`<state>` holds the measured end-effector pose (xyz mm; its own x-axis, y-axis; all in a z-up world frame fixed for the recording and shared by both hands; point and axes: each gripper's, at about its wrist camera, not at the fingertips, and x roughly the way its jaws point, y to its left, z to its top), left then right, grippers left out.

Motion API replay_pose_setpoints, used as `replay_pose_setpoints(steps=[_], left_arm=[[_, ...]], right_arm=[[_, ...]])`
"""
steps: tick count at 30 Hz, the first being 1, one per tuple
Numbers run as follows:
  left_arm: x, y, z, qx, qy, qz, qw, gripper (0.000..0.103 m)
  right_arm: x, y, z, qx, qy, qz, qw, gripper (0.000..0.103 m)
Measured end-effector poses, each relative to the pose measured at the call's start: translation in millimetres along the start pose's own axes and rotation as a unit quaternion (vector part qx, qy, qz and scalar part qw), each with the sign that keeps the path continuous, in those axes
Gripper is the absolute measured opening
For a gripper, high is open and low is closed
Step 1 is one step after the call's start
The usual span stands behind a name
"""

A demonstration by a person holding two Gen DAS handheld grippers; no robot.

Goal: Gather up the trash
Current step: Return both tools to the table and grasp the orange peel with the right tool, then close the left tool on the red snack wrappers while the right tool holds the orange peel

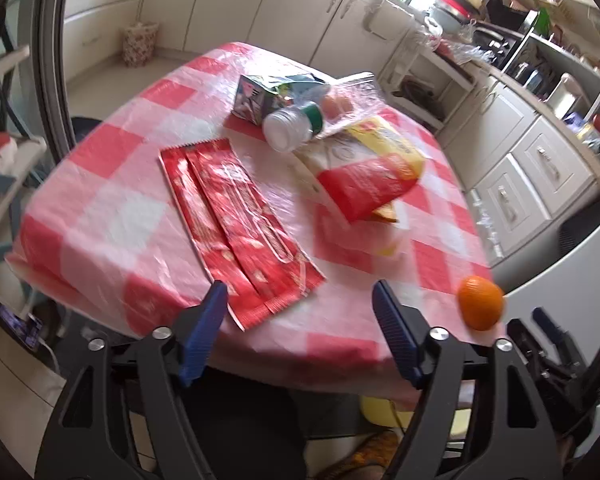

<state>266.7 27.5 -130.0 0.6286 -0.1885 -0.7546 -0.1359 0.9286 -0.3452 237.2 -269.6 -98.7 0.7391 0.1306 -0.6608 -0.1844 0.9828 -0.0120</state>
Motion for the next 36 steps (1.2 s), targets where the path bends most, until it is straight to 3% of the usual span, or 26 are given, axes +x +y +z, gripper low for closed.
replay_pose_setpoints(steps=[5, 7, 11, 13, 15, 16, 18, 21, 22, 23, 29, 36], left_arm=[[22, -4, 7, 0.014, -0.005, 0.045, 0.9989, 0.081], [29, -12, 9, 0.034, -0.009, 0.076, 0.9965, 0.082], [35, -17, 8, 0.056, -0.022, 0.105, 0.9927, 0.082], [36, -19, 7, 0.066, -0.031, 0.115, 0.9907, 0.078], [35, -18, 6, 0.072, -0.041, 0.127, 0.9885, 0.06], [33, -15, 6, 0.07, -0.045, 0.127, 0.9884, 0.053], [32, -9, 9, 0.062, -0.048, 0.123, 0.9893, 0.025], [32, -1, 12, 0.048, -0.048, 0.113, 0.9913, 0.006], [32, 1, 13, 0.043, -0.047, 0.109, 0.9919, 0.002], [32, 3, 13, 0.039, -0.044, 0.101, 0.9931, 0.0], [23, 10, 6, 0.021, -0.049, 0.053, 0.9972, 0.0], [15, 14, 4, 0.005, -0.055, 0.034, 0.9979, 0.0]], right_arm=[[23, 9, 9, 0.001, 0.009, -0.002, 1.0, 0.091], [29, 10, 11, 0.005, 0.016, -0.001, 1.0, 0.091], [45, 9, 9, 0.019, 0.036, 0.01, 0.999, 0.091], [49, 9, 8, 0.019, 0.041, 0.007, 0.999, 0.09], [50, 10, 8, 0.017, 0.043, 0.006, 0.999, 0.088], [51, 10, 7, 0.016, 0.043, 0.005, 0.999, 0.083], [51, 13, 7, 0.012, 0.043, 0.003, 0.999, 0.077], [51, 16, 7, 0.005, 0.041, -0.002, 0.999, 0.066], [52, 15, 8, 0.006, 0.041, -0.001, 0.999, 0.055], [55, 13, 7, 0.014, 0.052, 0.011, 0.998, 0.035], [52, 7, 6, 0.026, 0.047, 0.013, 0.998, 0.031], [45, 3, 7, 0.035, 0.039, 0.022, 0.998, 0.03]])
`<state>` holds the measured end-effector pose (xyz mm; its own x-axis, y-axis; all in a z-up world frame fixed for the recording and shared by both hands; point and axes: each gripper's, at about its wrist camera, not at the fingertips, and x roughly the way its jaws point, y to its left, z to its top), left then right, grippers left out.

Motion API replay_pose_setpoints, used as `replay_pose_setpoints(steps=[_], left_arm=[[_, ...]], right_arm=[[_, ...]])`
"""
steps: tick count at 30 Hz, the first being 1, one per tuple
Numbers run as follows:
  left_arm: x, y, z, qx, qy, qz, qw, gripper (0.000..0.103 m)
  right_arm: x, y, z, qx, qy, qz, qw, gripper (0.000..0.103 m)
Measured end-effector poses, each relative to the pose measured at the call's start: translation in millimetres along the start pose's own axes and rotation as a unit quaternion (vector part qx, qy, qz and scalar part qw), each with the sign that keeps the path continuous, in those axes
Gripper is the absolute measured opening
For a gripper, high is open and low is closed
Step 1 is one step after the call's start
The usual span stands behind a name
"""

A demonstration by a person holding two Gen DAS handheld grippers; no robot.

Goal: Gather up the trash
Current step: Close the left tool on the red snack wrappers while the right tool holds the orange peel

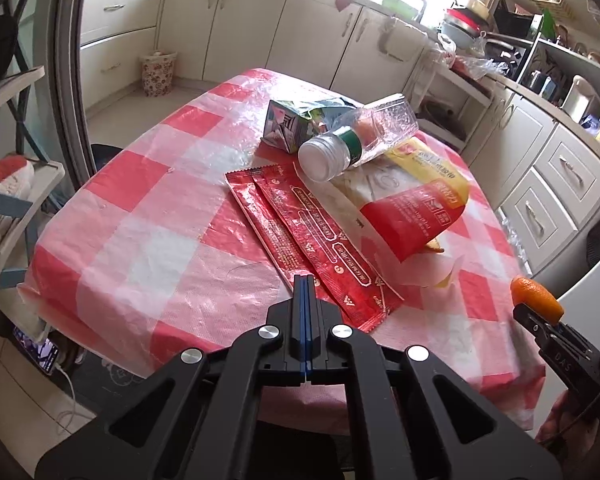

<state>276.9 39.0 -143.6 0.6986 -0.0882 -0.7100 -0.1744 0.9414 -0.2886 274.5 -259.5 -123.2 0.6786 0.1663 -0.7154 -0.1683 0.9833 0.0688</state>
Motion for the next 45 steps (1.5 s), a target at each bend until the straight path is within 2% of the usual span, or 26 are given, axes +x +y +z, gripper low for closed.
replay_pose_setpoints(steps=[10, 16, 19, 20, 21, 23, 24, 28, 29, 31, 33, 36, 40, 44, 45], left_arm=[[-2, -1, -3, 0.005, -0.001, 0.007, 1.0, 0.0], [2, 0, -4, 0.009, 0.004, 0.029, 0.9995, 0.001], [4, -1, -5, 0.013, 0.004, 0.034, 0.9993, 0.016], [3, -3, -5, 0.018, 0.0, 0.038, 0.9991, 0.026], [2, -6, -5, 0.023, -0.004, 0.045, 0.9987, 0.047], [1, -8, -7, 0.028, -0.012, 0.075, 0.9968, 0.074], [1, -8, -7, 0.026, -0.014, 0.084, 0.996, 0.075], [2, -7, -7, 0.031, -0.013, 0.086, 0.9957, 0.075], [2, -8, -7, 0.033, -0.014, 0.086, 0.9957, 0.071], [1, -6, -7, 0.031, -0.015, 0.079, 0.9963, 0.052], [2, -1, -5, 0.022, -0.009, 0.063, 0.9977, 0.016], [3, 8, -3, 0.006, -0.001, 0.047, 0.9989, 0.0], [2, 14, -3, -0.01, 0.006, 0.02, 0.9997, 0.0], [-2, 13, -2, -0.011, 0.006, 0.016, 0.9998, 0.001], [-4, 13, -2, -0.012, -0.001, 0.018, 0.9998, 0.01]], right_arm=[[-1, 2, -4, -0.004, 0.005, 0.004, 1.0, 0.03], [0, 3, -4, -0.005, 0.007, 0.004, 1.0, 0.031], [1, 2, -5, -0.005, 0.009, 0.005, 1.0, 0.031], [1, 2, -5, -0.005, 0.009, 0.005, 1.0, 0.031], [2, 2, -6, -0.005, 0.01, 0.005, 1.0, 0.031], [2, 2, -6, -0.005, 0.011, 0.005, 1.0, 0.031], [3, 3, -6, -0.005, 0.012, 0.005, 1.0, 0.031], [3, 4, -7, -0.008, 0.013, 0.005, 1.0, 0.031], [3, 4, -8, -0.008, 0.013, 0.005, 1.0, 0.031], [2, 5, -8, -0.009, 0.013, 0.004, 1.0, 0.031], [2, 5, -8, -0.01, 0.012, 0.004, 1.0, 0.031], [2, 5, -8, -0.009, 0.012, 0.003, 1.0, 0.032], [-2, 3, -7, -0.007, 0.007, 0.005, 1.0, 0.031], [-5, 1, -6, -0.002, 0.003, 0.008, 1.0, 0.031], [-5, 0, -6, -0.002, 0.004, 0.008, 1.0, 0.031]])
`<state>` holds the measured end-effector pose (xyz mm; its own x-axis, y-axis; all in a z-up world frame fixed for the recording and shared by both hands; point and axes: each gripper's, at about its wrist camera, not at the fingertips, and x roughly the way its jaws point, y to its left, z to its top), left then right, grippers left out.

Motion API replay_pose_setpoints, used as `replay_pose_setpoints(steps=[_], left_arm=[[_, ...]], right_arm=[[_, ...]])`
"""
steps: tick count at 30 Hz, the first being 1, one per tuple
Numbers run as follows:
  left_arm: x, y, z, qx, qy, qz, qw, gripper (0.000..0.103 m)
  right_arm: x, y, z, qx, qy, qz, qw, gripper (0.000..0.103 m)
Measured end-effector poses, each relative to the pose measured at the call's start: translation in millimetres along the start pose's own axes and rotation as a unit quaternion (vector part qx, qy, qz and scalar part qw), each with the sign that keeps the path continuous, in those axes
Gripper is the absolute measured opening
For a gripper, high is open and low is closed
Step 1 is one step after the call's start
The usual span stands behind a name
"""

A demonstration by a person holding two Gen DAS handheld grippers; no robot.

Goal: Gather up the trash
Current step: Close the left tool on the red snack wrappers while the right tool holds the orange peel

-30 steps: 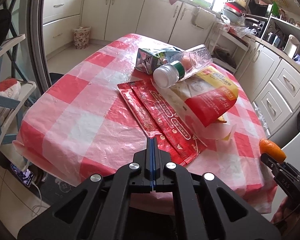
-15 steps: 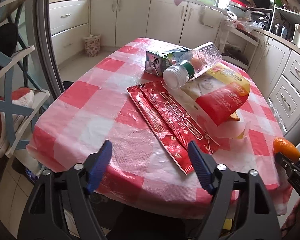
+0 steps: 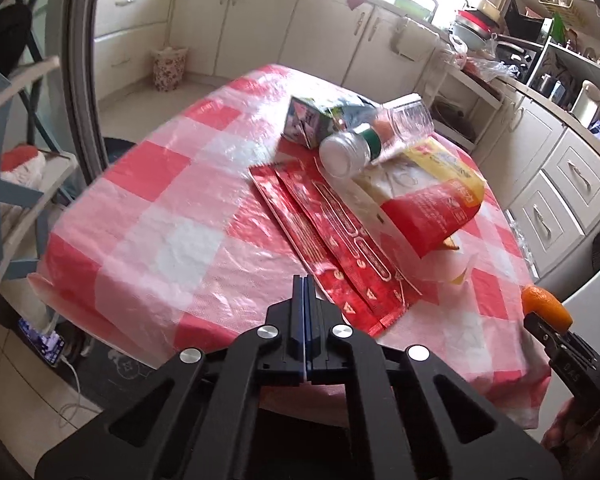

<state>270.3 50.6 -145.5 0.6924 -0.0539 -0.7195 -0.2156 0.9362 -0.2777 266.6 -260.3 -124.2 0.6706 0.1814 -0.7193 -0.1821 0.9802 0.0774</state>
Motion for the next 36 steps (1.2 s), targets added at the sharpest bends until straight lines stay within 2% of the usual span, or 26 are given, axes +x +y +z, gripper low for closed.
replay_pose_setpoints(steps=[1, 2, 3, 6, 8, 9, 13, 15, 16, 18, 19, 20, 21, 23, 31, 36], left_arm=[[-1, -2, 1, 0.0, 0.0, -0.008, 1.0, 0.02], [-2, -3, 1, 0.001, -0.002, -0.005, 1.0, 0.048], [-5, -6, 1, 0.003, -0.013, 0.008, 0.9999, 0.071], [-6, -21, 2, 0.025, -0.028, 0.017, 0.9991, 0.081], [0, -35, 1, 0.057, -0.024, 0.038, 0.9974, 0.082], [3, -46, 0, 0.081, -0.027, 0.061, 0.9945, 0.082], [21, -73, -5, 0.144, -0.014, 0.097, 0.9848, 0.083], [33, -71, -4, 0.14, 0.007, 0.091, 0.9859, 0.08], [34, -67, -1, 0.131, 0.004, 0.084, 0.9878, 0.077], [34, -64, 3, 0.124, -0.001, 0.087, 0.9885, 0.052], [33, -61, 5, 0.12, -0.003, 0.089, 0.9888, 0.045], [32, -56, 8, 0.108, -0.005, 0.08, 0.9909, 0.024], [32, -52, 9, 0.101, -0.002, 0.074, 0.9921, 0.008], [33, -43, 14, 0.09, 0.002, 0.067, 0.9937, 0.0], [13, -24, 6, 0.064, 0.001, 0.029, 0.9975, 0.0], [1, -13, 5, 0.052, -0.004, 0.022, 0.9984, 0.0]], right_arm=[[0, 0, 0, 0.0, 0.001, 0.0, 1.0, 0.031], [1, 0, -1, 0.0, 0.002, 0.001, 1.0, 0.031], [1, 1, 0, -0.001, 0.002, 0.001, 1.0, 0.031], [2, 2, -1, -0.002, 0.004, 0.002, 1.0, 0.031], [3, 2, -1, -0.002, 0.005, 0.002, 1.0, 0.032], [4, 2, -1, -0.003, 0.006, 0.002, 1.0, 0.032], [5, 0, -2, 0.0, 0.008, 0.002, 1.0, 0.032], [5, -1, -2, 0.003, 0.008, 0.003, 1.0, 0.032], [4, -2, -2, 0.003, 0.008, 0.003, 1.0, 0.032], [4, -1, -1, 0.004, 0.007, 0.005, 1.0, 0.032], [4, -1, -1, 0.005, 0.006, 0.006, 1.0, 0.032], [3, -1, -1, 0.005, 0.006, 0.007, 1.0, 0.032], [3, -1, -1, 0.005, 0.005, 0.007, 1.0, 0.032], [2, -1, -1, 0.004, 0.004, 0.008, 1.0, 0.032], [2, 1, -2, 0.001, 0.005, 0.004, 1.0, 0.032], [1, 4, -2, -0.004, 0.005, 0.004, 1.0, 0.032]])
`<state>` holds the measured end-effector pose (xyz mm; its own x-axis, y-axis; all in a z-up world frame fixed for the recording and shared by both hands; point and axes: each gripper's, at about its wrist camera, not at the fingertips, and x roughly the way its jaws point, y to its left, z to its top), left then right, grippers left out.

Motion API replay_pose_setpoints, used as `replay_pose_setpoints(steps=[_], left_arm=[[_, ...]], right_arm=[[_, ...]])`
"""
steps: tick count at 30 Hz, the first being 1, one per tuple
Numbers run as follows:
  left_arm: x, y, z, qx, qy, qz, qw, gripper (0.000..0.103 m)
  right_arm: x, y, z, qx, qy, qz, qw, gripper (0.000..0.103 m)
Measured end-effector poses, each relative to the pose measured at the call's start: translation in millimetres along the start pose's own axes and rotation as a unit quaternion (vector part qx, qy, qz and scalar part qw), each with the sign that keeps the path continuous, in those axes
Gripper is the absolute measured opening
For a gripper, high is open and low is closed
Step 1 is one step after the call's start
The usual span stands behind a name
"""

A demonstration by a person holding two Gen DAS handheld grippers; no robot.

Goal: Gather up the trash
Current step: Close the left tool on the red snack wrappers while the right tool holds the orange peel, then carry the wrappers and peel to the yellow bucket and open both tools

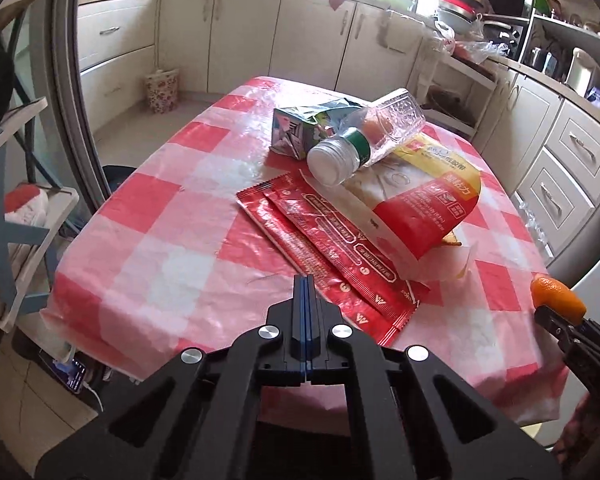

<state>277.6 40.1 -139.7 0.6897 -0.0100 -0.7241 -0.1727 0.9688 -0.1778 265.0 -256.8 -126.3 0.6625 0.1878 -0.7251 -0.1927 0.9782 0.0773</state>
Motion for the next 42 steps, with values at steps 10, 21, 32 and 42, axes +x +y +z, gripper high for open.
replay_pose_setpoints(steps=[10, 21, 32, 42], left_arm=[[4, -2, -2, 0.008, 0.012, -0.009, 0.9999, 0.029], [12, -40, 0, 0.084, -0.007, 0.029, 0.996, 0.081], [32, -57, 2, 0.11, 0.019, 0.028, 0.9933, 0.062], [27, -22, 6, 0.063, 0.026, -0.009, 0.9976, 0.0]], right_arm=[[0, -2, -1, 0.0, 0.003, -0.003, 1.0, 0.032], [-2, -4, 1, 0.007, -0.003, 0.005, 1.0, 0.032], [-4, -5, 2, 0.014, -0.005, 0.009, 1.0, 0.032], [-4, -6, 2, 0.016, -0.006, 0.006, 1.0, 0.032]])
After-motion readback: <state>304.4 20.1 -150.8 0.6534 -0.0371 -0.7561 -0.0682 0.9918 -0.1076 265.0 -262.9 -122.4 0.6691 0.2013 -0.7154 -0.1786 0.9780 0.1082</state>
